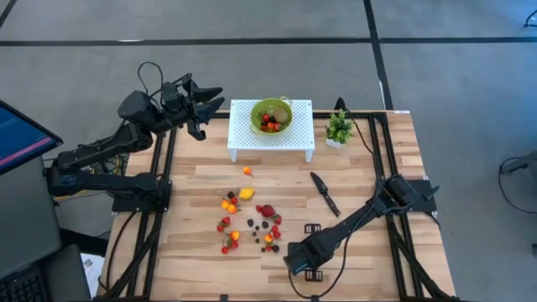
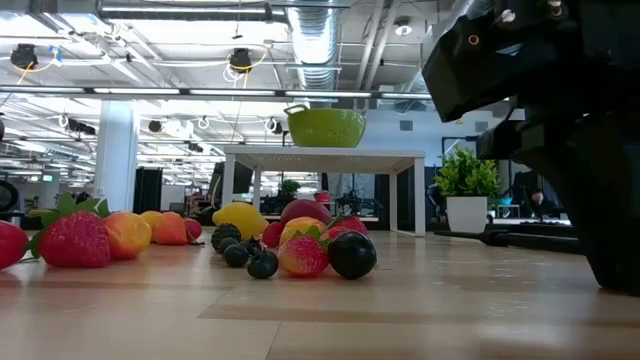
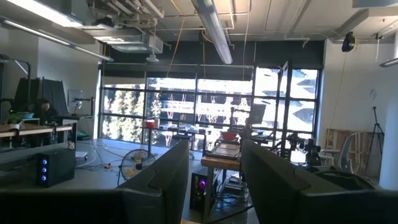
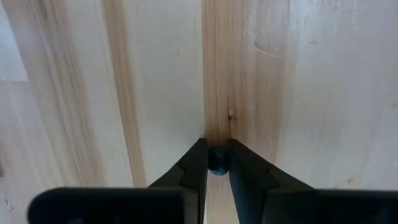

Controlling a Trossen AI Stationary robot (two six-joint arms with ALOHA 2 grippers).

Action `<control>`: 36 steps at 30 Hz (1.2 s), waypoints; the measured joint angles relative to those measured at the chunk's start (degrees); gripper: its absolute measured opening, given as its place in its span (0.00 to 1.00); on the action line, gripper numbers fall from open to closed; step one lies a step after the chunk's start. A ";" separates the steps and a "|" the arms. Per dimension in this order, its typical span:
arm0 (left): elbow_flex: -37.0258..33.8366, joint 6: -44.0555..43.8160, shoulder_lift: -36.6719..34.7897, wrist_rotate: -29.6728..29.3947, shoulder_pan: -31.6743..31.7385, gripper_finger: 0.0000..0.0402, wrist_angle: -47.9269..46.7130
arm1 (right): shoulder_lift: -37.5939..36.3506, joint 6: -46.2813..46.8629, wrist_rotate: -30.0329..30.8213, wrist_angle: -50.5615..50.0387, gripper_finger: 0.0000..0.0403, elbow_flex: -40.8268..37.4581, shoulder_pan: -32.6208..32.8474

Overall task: Pick & Place Fruit
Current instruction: Put the black blueberry into the green strainer bowl

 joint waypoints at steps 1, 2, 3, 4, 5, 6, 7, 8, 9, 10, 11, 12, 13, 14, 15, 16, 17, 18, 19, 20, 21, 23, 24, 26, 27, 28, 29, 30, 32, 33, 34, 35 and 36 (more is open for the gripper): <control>0.00 0.00 0.00 0.00 -0.01 0.35 -0.02 | 0.04 -0.60 0.00 -0.73 0.12 0.31 -0.36; 0.00 0.00 0.00 0.00 -0.01 0.35 0.00 | 0.14 -1.29 0.00 -1.41 0.12 0.76 -0.70; 0.00 0.00 0.00 0.00 -0.02 0.35 0.01 | 0.20 -2.06 0.27 -1.65 0.12 1.21 -1.08; 0.00 0.00 -0.02 0.00 0.00 0.35 0.00 | 0.20 -2.90 0.67 -1.67 0.12 1.65 -1.43; 0.00 0.00 -0.02 0.00 -0.02 0.35 -0.02 | 0.12 -3.71 1.16 -2.04 0.12 1.97 -1.76; 0.00 0.00 0.00 -0.02 0.00 0.35 0.02 | 0.02 -4.40 1.31 -2.82 0.12 2.08 -2.18; 0.00 0.00 0.00 -0.02 0.00 0.35 0.00 | 0.02 -4.83 1.45 -3.98 0.12 2.14 -2.56; 0.00 0.00 -0.02 0.00 -0.02 0.35 -0.02 | 0.02 -5.45 1.51 -4.83 0.12 2.13 -3.00; 0.00 0.00 0.00 -0.02 -0.01 0.35 0.00 | 0.02 -6.07 1.51 -5.41 0.12 2.14 -3.47; 0.00 0.00 0.00 0.00 0.00 0.35 0.00 | 0.00 -6.80 1.51 -6.13 0.12 2.16 -3.95; 0.00 0.00 0.00 0.00 0.00 0.35 -0.02 | -0.02 -7.49 1.49 -7.00 0.12 2.16 -4.47; 0.00 0.00 0.00 -0.02 0.00 0.35 0.00 | 0.00 -8.06 1.42 -8.09 0.12 2.16 -5.06; 0.00 0.00 0.00 0.00 0.00 0.35 0.00 | 0.00 -8.82 1.45 -9.23 0.12 2.16 -5.76; 0.00 0.00 0.00 -0.02 0.00 0.35 0.00 | -0.02 -9.84 1.47 -9.84 0.12 2.16 -6.48; 0.00 0.00 0.00 0.00 0.00 0.35 0.00 | -0.02 -11.17 1.53 -10.09 0.12 2.17 -7.21; 0.01 0.00 0.00 -0.01 -0.01 0.35 0.00 | -0.02 -12.69 1.55 -10.49 0.12 2.18 -7.97; 0.02 0.00 0.00 0.00 0.00 0.35 0.00 | -0.02 -14.33 1.59 -10.92 0.12 2.19 -8.78; 0.02 0.00 0.00 -0.01 -0.01 0.35 0.00 | -0.03 -15.80 1.69 -11.21 0.12 2.20 -9.66; 0.00 0.00 0.00 -0.02 -0.01 0.35 0.00 | -0.20 -17.23 1.75 -11.20 0.12 2.20 -10.54; 0.01 0.00 -0.02 0.00 -0.01 0.35 0.00 | -0.73 -18.87 1.85 -11.17 0.12 2.20 -11.45; 0.00 0.00 0.00 0.00 0.00 0.35 0.00 | -1.43 -20.29 2.34 -11.04 0.11 2.20 -12.44; 0.01 0.00 0.00 -0.01 -0.01 0.35 0.00 | -2.52 -22.50 3.08 -10.38 0.10 2.87 -14.58; 0.00 0.00 0.00 0.00 -0.02 0.35 0.00 | -3.29 -23.59 3.76 -10.36 0.10 2.90 -15.68; 0.00 0.00 0.00 0.00 0.00 0.35 0.04 | -5.04 -25.58 4.85 -10.68 0.09 3.46 -18.00; 0.00 0.00 0.00 -0.02 0.00 0.35 0.02 | -6.16 -26.54 5.38 -9.43 0.09 3.94 -19.21; 0.00 0.00 0.00 0.00 0.00 0.35 0.00 | -7.48 -27.47 6.00 -8.90 0.09 4.22 -20.30; 0.00 0.00 0.00 -0.01 0.00 0.35 0.03 | -8.88 -28.48 6.34 -9.07 0.09 4.50 -21.41; 0.02 0.00 -0.02 -0.02 0.00 0.35 0.12 | -10.10 -29.56 6.59 -8.18 0.09 4.99 -22.60; 0.00 0.00 0.00 0.00 -0.01 0.35 0.08 | -12.50 -31.71 7.01 -4.44 0.09 5.87 -24.99; 0.01 0.00 0.00 -0.01 0.00 0.35 0.14 | -13.69 -32.90 7.10 -3.37 0.10 6.24 -26.12; 0.00 0.00 0.00 -0.01 0.00 0.35 0.24 | -14.89 -34.30 7.14 -1.31 0.10 6.83 -27.38; 0.01 0.00 0.00 0.00 0.00 0.35 0.21 | -16.00 -35.74 7.18 1.88 0.10 7.35 -28.60; 0.00 0.00 0.00 0.00 0.00 0.35 0.20 | -17.13 -37.31 7.19 4.38 0.10 7.63 -29.76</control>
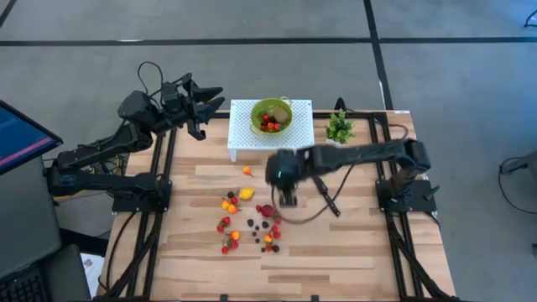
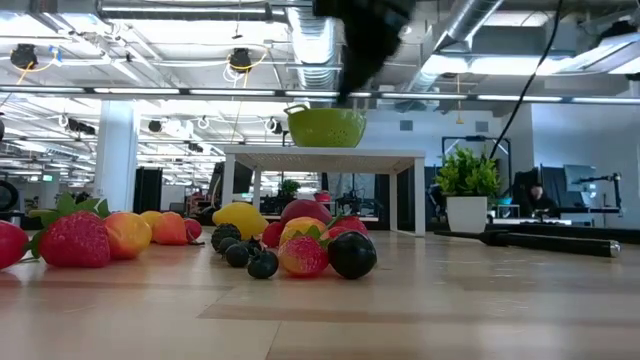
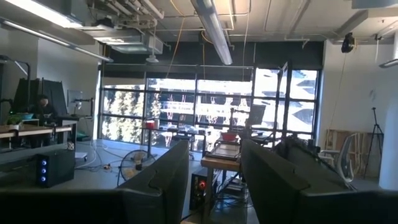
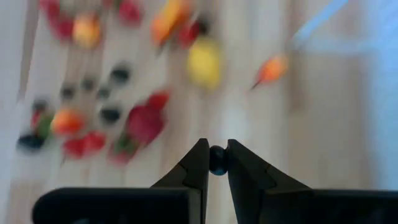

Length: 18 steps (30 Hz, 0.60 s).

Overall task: Pick & Place Fruit
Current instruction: Put the black blueberry into the green strainer bowl

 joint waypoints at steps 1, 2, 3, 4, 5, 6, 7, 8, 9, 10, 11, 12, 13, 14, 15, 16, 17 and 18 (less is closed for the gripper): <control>0.00 0.00 0.00 -0.01 0.00 0.35 0.07 | -1.06 -1.54 0.01 2.00 0.10 0.14 -1.17; 0.02 0.00 0.00 -0.02 0.00 0.35 0.08 | -1.92 -3.06 0.02 5.06 0.10 0.29 -2.46; 0.00 0.00 0.00 0.00 0.00 0.35 0.06 | -2.70 -4.44 0.01 8.49 0.10 0.34 -3.73; 0.00 0.00 0.00 0.00 -0.01 0.35 0.06 | -3.44 -5.63 0.00 10.52 0.10 0.35 -4.97; 0.01 0.00 0.00 -0.02 -0.01 0.35 0.08 | -4.05 -6.53 0.01 12.80 0.10 0.33 -6.40; 0.02 0.00 0.00 -0.01 -0.01 0.35 0.09 | -4.55 -7.17 -0.02 15.78 0.10 0.36 -7.69; 0.01 0.00 0.00 0.00 -0.02 0.35 0.08 | -4.85 -7.73 -0.02 17.59 0.10 0.41 -9.03; 0.00 0.00 0.00 -0.01 -0.02 0.35 0.08 | -5.06 -8.31 -0.02 18.51 0.10 0.39 -10.43; 0.00 0.00 0.00 -0.02 0.00 0.35 0.10 | -5.13 -8.79 -0.02 19.81 0.10 0.39 -11.85; 0.01 0.00 0.00 0.00 0.00 0.35 0.10 | -5.14 -9.03 -0.02 20.61 0.10 0.37 -13.28; 0.02 0.00 0.00 0.00 -0.02 0.35 0.10 | -5.14 -9.21 -0.02 20.82 0.10 0.37 -14.64; 0.00 0.00 0.00 -0.02 -0.02 0.35 0.12 | -5.14 -9.19 -0.02 21.03 0.10 0.35 -16.03; 0.00 0.00 0.00 -0.01 0.00 0.35 0.15 | -5.14 -9.02 -0.02 21.06 0.10 0.35 -17.34; 0.00 0.00 0.00 0.00 -0.02 0.35 0.14 | -5.14 -8.94 -0.01 21.04 0.10 0.22 -18.57; 0.01 0.00 0.00 0.00 -0.01 0.35 0.15 | -5.14 -8.93 -0.02 21.01 0.10 -0.07 -19.68; 0.00 0.00 0.00 -0.02 0.00 0.35 0.17 | -5.13 -8.90 0.00 20.63 0.10 -0.25 -20.59; 0.00 0.00 0.00 0.00 -0.02 0.35 0.17 | -5.09 -8.62 -0.02 20.21 0.10 -0.31 -21.48; 0.00 0.00 0.00 0.00 -0.02 0.35 0.17 | -5.07 -8.13 -0.03 19.90 0.10 -0.31 -22.22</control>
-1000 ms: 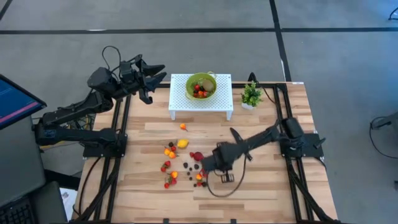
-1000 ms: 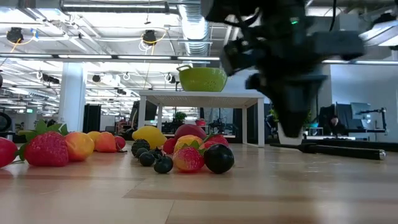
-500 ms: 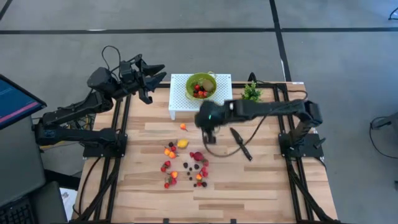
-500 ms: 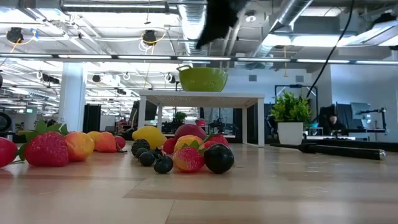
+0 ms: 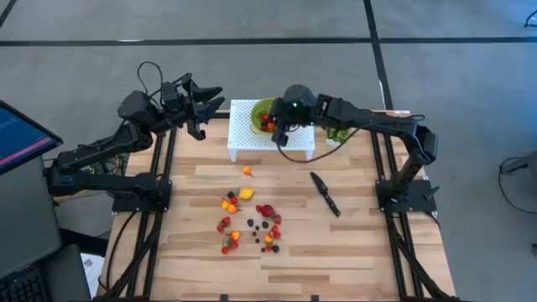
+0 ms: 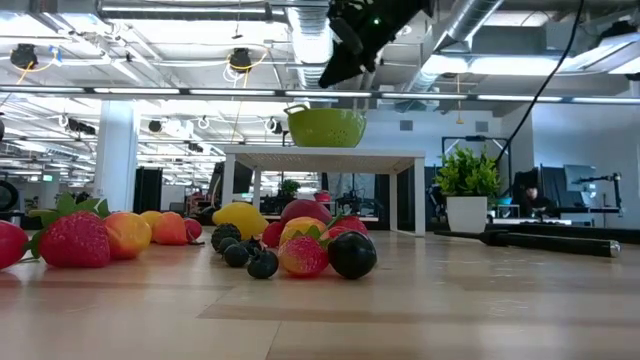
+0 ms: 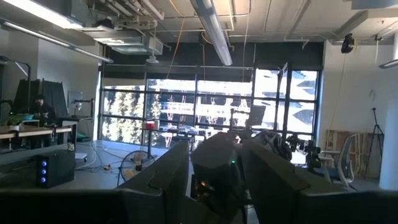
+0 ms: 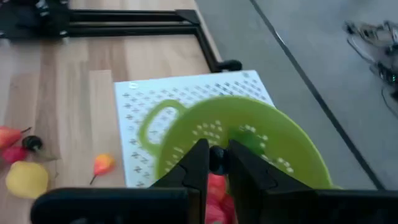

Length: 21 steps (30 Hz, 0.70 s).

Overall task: Pick & Place Fruit
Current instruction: Put the black blueberry into the green strainer bowl

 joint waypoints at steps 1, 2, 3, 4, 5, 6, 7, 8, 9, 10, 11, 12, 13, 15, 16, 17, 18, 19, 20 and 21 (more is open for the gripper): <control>0.00 0.00 0.00 0.00 0.02 0.35 0.02 | 0.00 0.69 -0.15 -0.19 0.10 0.00 -0.65; 0.00 0.00 0.00 -0.01 0.02 0.35 0.02 | 0.00 1.29 -0.48 -0.39 0.10 0.00 -1.34; 0.00 0.00 0.00 -0.01 0.01 0.35 0.02 | 0.00 1.89 -1.04 -0.72 0.10 0.00 -1.99; 0.00 0.00 0.00 -0.01 0.01 0.35 0.02 | 0.00 2.66 -1.55 -1.17 0.10 0.00 -2.56; 0.02 0.00 0.00 -0.01 0.02 0.35 0.04 | 0.00 3.58 -1.66 -1.54 0.11 0.00 -3.03; 0.00 0.00 0.00 -0.02 0.02 0.35 0.04 | 0.00 4.25 -1.72 -1.79 0.11 0.00 -3.41; 0.00 0.00 0.00 0.00 0.02 0.35 0.04 | 0.00 4.79 -1.73 -2.07 0.11 0.00 -3.73; 0.00 0.00 0.00 -0.02 0.00 0.35 0.04 | 0.00 5.22 -1.70 -2.40 0.11 0.00 -3.93; 0.00 0.00 0.00 0.00 0.02 0.35 0.07 | 0.00 5.43 -1.72 -2.67 0.11 0.00 -4.08; 0.00 0.00 0.00 -0.02 0.02 0.35 0.07 | 0.00 5.63 -1.74 -2.75 0.11 0.00 -4.09; 0.00 0.00 0.00 -0.02 0.01 0.35 0.07 | 0.00 6.13 -1.76 -2.75 0.11 0.00 -4.08; 0.00 0.00 0.00 -0.01 0.00 0.35 0.08 | 0.00 6.95 -1.76 -2.74 0.11 0.00 -4.03; 0.00 0.00 0.00 0.00 0.02 0.35 0.07 | 0.00 7.79 -1.76 -2.73 0.11 0.00 -4.02; 0.00 0.00 0.00 -0.02 0.02 0.35 0.07 | 0.00 8.30 -1.81 -2.80 0.11 0.00 -3.99; 0.00 0.00 0.00 -0.01 0.02 0.35 0.09 | 0.00 8.42 -1.82 -2.77 0.12 0.00 -3.99; 0.02 0.00 0.00 0.00 0.02 0.35 0.09 | 0.00 8.44 -1.80 -2.75 0.12 0.00 -4.00; 0.00 0.00 0.00 0.00 0.02 0.35 0.09 | 0.00 8.45 -1.80 -2.75 0.13 0.00 -3.87; 0.00 0.00 0.00 -0.01 0.01 0.35 0.09 | 0.00 8.44 -1.76 -2.75 0.14 0.00 -3.81; 0.02 0.00 0.00 0.00 0.00 0.35 0.09 | 0.00 8.44 -1.78 -2.76 0.14 0.00 -3.83; 0.00 0.00 0.00 -0.01 0.02 0.35 0.09 | 0.00 8.44 -1.78 -2.75 0.15 0.00 -3.81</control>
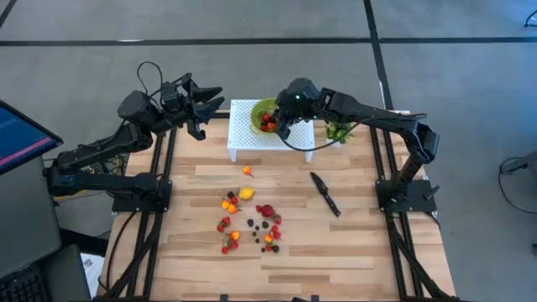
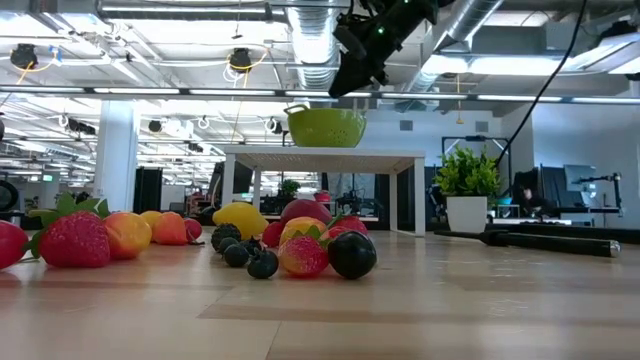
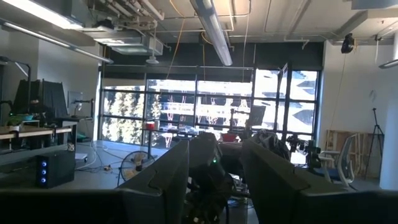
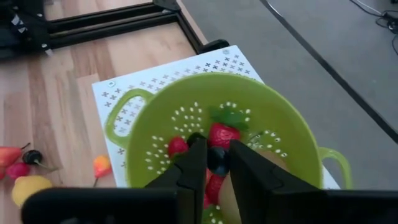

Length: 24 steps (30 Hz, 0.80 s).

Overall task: Pick & Place Fruit
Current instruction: Put the black blueberry into the green strainer bowl, then put the red strawberry into the green strainer bowl

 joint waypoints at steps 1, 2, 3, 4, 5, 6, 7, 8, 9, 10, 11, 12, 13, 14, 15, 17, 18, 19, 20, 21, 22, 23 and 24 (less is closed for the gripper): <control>0.00 0.00 0.00 0.00 0.00 0.35 0.00 | 0.00 0.00 0.00 0.00 0.16 0.00 0.00; 0.00 0.00 0.00 0.00 0.01 0.35 0.00 | 0.00 0.00 -0.01 -0.01 0.16 0.00 0.03; 0.02 0.00 0.00 -0.01 -0.02 0.35 0.00 | 0.00 0.00 -0.02 -0.01 0.17 0.00 0.05; 0.00 0.00 0.00 0.01 -0.01 0.35 0.00 | 0.00 0.00 -0.03 -0.01 0.17 0.00 0.05; 0.00 0.00 0.00 -0.01 0.00 0.35 0.00 | 0.00 0.00 -0.02 0.00 0.18 0.00 0.05; 0.00 0.00 0.00 0.01 0.01 0.35 0.00 | 0.00 0.00 -0.02 0.00 0.19 0.00 0.03; 0.00 0.00 0.00 0.00 0.01 0.35 0.00 | 0.00 0.00 -0.02 -0.02 0.19 0.00 0.03; 0.00 0.00 0.00 -0.01 0.01 0.35 0.00 | 0.00 0.00 -0.02 -0.04 0.20 0.00 0.03; 0.00 0.00 0.00 0.00 0.01 0.35 0.01 | 0.00 0.00 0.00 -0.04 0.20 0.00 0.01; 0.01 0.00 0.00 0.00 0.00 0.35 0.02 | 0.00 0.00 -0.01 -0.04 0.21 0.00 0.00; 0.00 0.00 0.00 0.01 0.01 0.35 0.02 | 0.00 0.00 -0.02 -0.08 0.22 0.00 0.00; 0.00 0.00 0.00 -0.01 0.00 0.35 0.02 | 0.00 0.00 -0.02 -0.14 0.23 0.00 0.01; 0.00 0.00 0.00 0.01 -0.02 0.35 0.02 | 0.00 0.00 -0.02 -0.15 0.23 0.00 0.03; 0.00 0.00 0.00 0.01 -0.01 0.35 0.02 | 0.00 0.00 -0.02 -0.15 0.24 0.00 0.03; 0.01 0.00 0.00 0.00 0.01 0.35 0.02 | 0.00 0.00 -0.02 -0.15 0.25 0.00 0.05; 0.00 0.00 0.00 0.01 0.00 0.35 0.02 | 0.00 0.00 -0.02 -0.11 0.25 0.00 0.45; 0.00 0.00 0.00 -0.01 0.00 0.35 0.02 | 0.00 0.00 -0.02 0.01 0.25 0.00 0.58; 0.00 0.00 0.00 0.00 0.00 0.35 0.02 | 0.00 -0.02 0.00 0.07 0.25 0.12 0.85; 0.00 0.00 0.00 -0.01 -0.01 0.35 0.04 | 0.00 -0.06 0.00 0.03 0.25 0.35 1.19; 0.00 0.00 0.00 0.00 0.01 0.35 0.05 | 0.00 -0.21 0.00 0.04 0.25 0.62 1.61; 0.00 0.00 0.00 0.00 0.01 0.35 0.07 | -0.02 -0.41 0.00 0.07 0.25 0.87 2.14; 0.00 0.00 0.00 0.01 -0.01 0.35 0.13 | -0.04 -0.62 -0.02 0.10 0.24 1.11 2.74; 0.00 0.00 0.00 0.01 -0.01 0.35 0.21 | -0.07 -0.94 -0.02 0.13 0.24 1.29 3.41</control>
